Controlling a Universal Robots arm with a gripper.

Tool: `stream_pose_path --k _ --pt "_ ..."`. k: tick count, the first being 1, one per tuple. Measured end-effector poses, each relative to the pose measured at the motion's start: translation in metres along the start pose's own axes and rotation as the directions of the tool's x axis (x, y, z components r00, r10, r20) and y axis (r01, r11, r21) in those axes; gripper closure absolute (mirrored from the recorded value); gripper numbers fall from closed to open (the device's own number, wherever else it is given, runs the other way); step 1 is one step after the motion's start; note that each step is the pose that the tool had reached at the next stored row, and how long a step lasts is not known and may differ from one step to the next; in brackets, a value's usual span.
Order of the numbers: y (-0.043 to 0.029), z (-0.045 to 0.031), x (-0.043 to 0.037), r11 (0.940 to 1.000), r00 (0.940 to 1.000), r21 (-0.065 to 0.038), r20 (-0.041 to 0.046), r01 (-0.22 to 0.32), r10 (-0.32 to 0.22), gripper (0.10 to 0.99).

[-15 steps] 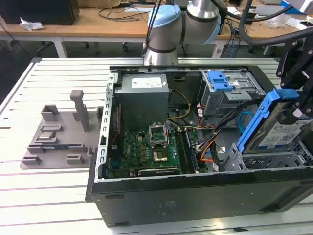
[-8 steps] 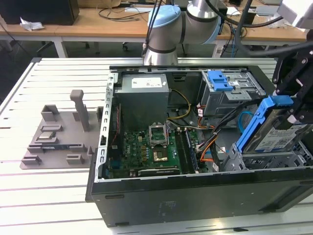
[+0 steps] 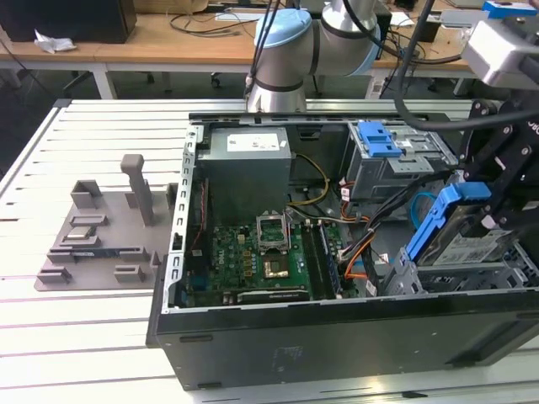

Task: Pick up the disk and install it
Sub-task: 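Insert the disk into the insertion slot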

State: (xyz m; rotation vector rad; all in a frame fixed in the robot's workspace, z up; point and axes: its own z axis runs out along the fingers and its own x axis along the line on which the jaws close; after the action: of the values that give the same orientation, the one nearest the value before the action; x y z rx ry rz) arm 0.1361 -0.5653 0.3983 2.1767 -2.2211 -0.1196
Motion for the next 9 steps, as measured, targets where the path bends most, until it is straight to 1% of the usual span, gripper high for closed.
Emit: stream_pose_path --k 8,9 --pt "-0.0010 0.0130 0.0004 1.0000 1.0000 0.000 -0.0001 0.000 0.000 0.718" --pt "-0.0011 0.0137 0.0004 1.0000 1.0000 0.000 -0.0002 0.000 0.000 0.718"
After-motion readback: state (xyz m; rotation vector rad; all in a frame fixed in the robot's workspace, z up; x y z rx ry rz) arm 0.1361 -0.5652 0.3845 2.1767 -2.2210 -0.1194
